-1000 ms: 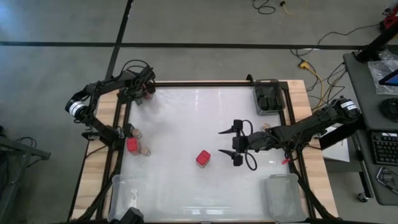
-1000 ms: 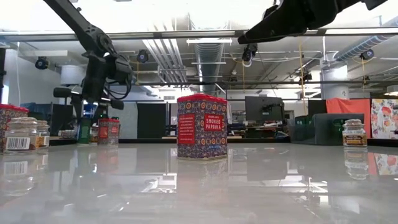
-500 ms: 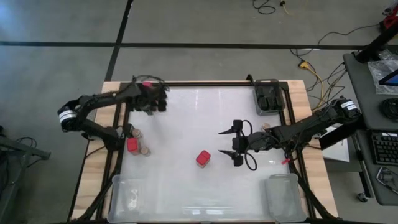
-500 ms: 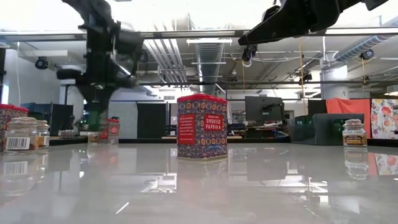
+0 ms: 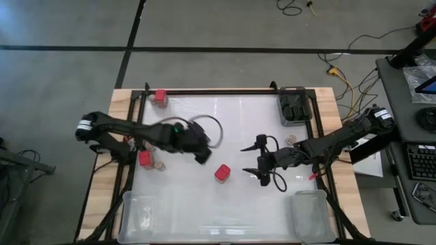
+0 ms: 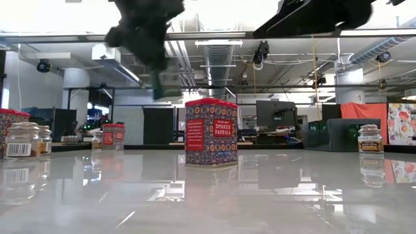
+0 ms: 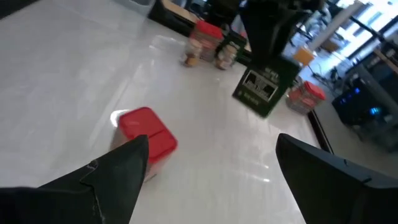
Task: Sort spices by type
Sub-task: Put the green seasoning can into the black bin
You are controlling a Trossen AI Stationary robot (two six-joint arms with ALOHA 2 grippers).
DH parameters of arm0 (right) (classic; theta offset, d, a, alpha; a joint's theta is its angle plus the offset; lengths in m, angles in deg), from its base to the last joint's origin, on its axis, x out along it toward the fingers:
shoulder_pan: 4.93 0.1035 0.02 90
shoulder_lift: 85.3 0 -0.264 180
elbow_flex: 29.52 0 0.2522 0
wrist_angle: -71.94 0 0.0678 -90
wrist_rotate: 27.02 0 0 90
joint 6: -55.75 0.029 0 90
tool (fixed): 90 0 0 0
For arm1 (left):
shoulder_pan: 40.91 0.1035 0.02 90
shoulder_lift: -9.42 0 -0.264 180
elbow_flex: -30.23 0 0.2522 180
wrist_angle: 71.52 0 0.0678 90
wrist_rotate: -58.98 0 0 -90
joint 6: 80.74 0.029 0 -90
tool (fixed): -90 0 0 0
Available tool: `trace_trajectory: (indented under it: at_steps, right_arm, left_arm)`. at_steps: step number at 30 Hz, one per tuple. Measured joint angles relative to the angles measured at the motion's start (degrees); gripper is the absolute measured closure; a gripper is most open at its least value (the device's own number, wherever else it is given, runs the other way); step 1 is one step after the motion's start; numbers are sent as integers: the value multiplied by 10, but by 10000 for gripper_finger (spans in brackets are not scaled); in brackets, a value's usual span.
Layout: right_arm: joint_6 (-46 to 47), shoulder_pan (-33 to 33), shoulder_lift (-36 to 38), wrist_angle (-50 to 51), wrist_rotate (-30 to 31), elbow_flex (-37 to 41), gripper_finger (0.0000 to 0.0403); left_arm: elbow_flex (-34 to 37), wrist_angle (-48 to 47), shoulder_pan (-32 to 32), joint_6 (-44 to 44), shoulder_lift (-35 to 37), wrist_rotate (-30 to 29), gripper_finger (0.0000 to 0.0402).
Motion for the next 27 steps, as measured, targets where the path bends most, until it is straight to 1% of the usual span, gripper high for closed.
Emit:
trace_trajectory:
  at_steps: [5,10,12,15,18,21,27]
  right_arm:
    - [0,30,38,69,0,0,65]
    - [44,43,81,162,0,0,77]
    - [67,43,93,195,1,0,80]
    - [92,43,107,224,2,7,86]
    - [101,43,110,227,2,15,92]
    - [105,43,108,226,2,22,98]
    - [106,43,105,227,2,31,109]
  left_arm:
    - [-103,-4,-13,93,-104,3,277]
    - [-196,-4,-10,197,-206,63,277]
    - [-232,-6,-7,235,-241,74,277]
    - [-276,-15,5,278,-278,74,277]
    - [-298,-10,19,307,-303,83,277]
    - [-308,-3,30,323,-321,107,277]
    - [-295,35,31,346,-331,132,276]
